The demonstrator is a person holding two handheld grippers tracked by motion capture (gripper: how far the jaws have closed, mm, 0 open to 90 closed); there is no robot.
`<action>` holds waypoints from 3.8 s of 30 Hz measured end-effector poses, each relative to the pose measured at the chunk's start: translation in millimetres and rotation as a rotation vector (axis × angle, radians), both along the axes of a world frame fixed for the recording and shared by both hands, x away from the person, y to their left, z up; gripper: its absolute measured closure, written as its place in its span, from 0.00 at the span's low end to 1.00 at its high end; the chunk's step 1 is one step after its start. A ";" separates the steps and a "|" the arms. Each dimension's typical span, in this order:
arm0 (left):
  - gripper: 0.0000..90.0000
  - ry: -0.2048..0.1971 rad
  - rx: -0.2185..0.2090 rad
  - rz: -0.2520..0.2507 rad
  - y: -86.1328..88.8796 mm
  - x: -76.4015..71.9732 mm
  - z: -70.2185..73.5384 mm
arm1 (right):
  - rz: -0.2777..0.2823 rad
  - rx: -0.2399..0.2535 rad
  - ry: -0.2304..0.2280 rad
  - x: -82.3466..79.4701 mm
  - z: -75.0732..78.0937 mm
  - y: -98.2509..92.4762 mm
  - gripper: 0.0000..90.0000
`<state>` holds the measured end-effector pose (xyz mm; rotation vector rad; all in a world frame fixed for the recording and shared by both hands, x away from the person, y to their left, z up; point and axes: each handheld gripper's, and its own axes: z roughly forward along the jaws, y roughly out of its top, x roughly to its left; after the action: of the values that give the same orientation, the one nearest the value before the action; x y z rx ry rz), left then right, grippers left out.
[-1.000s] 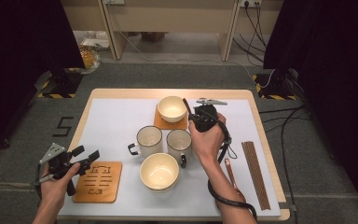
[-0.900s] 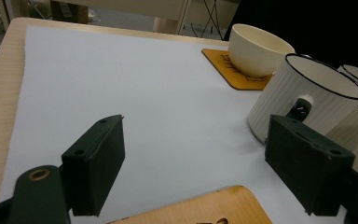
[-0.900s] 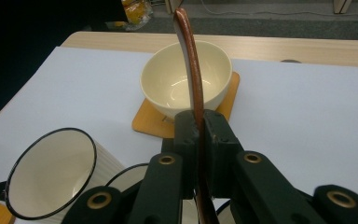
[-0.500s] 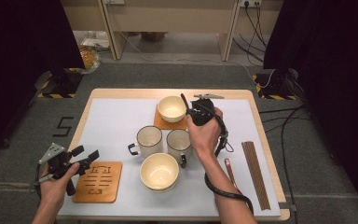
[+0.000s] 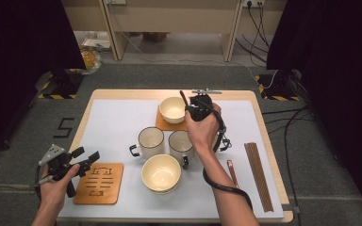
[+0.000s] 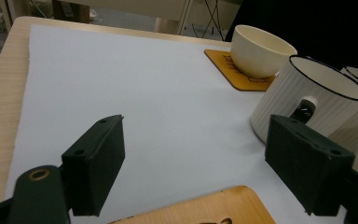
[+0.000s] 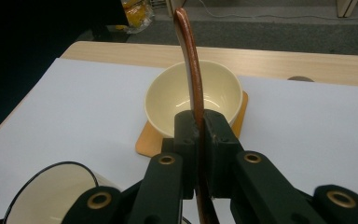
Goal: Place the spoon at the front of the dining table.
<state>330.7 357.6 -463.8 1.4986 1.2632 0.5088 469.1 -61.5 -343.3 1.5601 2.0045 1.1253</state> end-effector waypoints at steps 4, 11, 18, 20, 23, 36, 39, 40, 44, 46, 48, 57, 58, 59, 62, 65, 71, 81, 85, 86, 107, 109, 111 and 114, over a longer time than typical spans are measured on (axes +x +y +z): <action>0.21 0.000 -0.001 0.000 0.3 0.1 -0.1 | -0.001 0.001 -0.002 3.2 1.9 1.6 0.94; 0.21 0.001 0.001 0.000 0.9 0.2 -0.3 | -0.004 0.002 0.001 9.6 0.6 3.6 0.94; 0.21 0.003 0.000 0.001 1.0 0.7 -1.2 | -0.007 0.008 0.007 16.9 -0.6 4.4 0.94; 0.21 0.003 0.000 0.001 1.1 0.8 -1.3 | -0.009 0.009 0.004 19.2 0.1 4.8 0.94; 0.21 0.004 -0.001 0.001 1.0 0.9 -1.6 | -0.011 0.014 0.001 23.2 1.1 5.2 0.94; 0.22 0.006 -0.003 0.002 2.3 1.2 -2.1 | -0.021 0.021 0.011 36.4 -2.2 7.2 0.94; 0.22 0.007 -0.001 0.001 2.3 1.5 -2.2 | -0.021 0.020 0.013 39.2 -3.5 8.0 0.94; 0.22 0.006 -0.002 0.001 2.3 1.5 -2.4 | -0.024 0.019 0.015 40.0 -3.9 8.4 0.94; 0.22 0.009 -0.003 0.002 2.3 1.5 -2.9 | -0.026 0.020 0.018 44.2 -5.8 8.8 0.94; 0.22 0.009 -0.004 0.001 1.9 1.7 -3.4 | -0.027 0.020 0.021 46.4 -6.4 8.3 0.94; 0.22 0.011 -0.002 -0.002 1.8 1.8 -3.8 | -0.028 0.020 0.021 48.4 -6.6 7.9 0.94; 0.22 0.014 0.000 -0.001 1.7 2.3 -4.0 | -0.036 0.020 0.031 58.0 -8.6 9.1 0.94; 0.22 0.013 -0.001 -0.001 1.6 2.4 -4.1 | -0.035 0.018 0.032 59.5 -9.2 9.4 0.94; 0.22 0.014 0.000 -0.001 1.7 2.5 -4.1 | -0.038 0.019 0.033 60.7 -9.5 9.8 0.94; 0.22 0.012 -0.003 -0.002 1.7 2.6 -4.3 | -0.041 0.022 0.034 64.2 -10.1 10.3 0.94; 0.22 0.013 -0.003 0.000 2.0 2.8 -4.8 | -0.041 0.027 0.038 67.7 -10.5 11.1 0.94; 0.22 0.012 -0.006 0.000 2.6 2.9 -4.7 | -0.040 0.029 0.045 75.5 -13.5 14.7 0.94; 0.22 0.013 -0.005 0.000 3.4 3.3 -4.9 | -0.050 0.034 0.067 87.4 -16.8 18.2 0.94; 0.22 0.014 -0.006 0.001 3.9 3.5 -5.3 | -0.054 0.036 0.072 91.7 -19.4 17.9 0.94; 0.22 0.014 -0.006 0.000 3.8 3.6 -5.4 | -0.053 0.034 0.075 92.6 -20.0 17.7 0.94; 0.22 0.018 -0.005 -0.003 2.9 4.6 -6.6 | -0.075 0.045 0.127 109.1 -31.9 17.1 0.94; 0.22 0.018 -0.003 -0.003 2.8 4.9 -6.9 | -0.074 0.046 0.126 110.5 -32.6 17.5 0.94; 0.22 0.017 -0.003 -0.004 2.9 5.1 -6.7 | -0.078 0.052 0.132 112.2 -33.3 18.4 0.94; 0.22 0.017 -0.003 -0.002 3.8 5.1 -6.4 | -0.075 0.049 0.136 115.0 -35.9 18.8 0.94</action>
<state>335.8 361.4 -470.2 1.5042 1.2748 0.4938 584.2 -42.8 -379.1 1.7651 1.9983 1.0731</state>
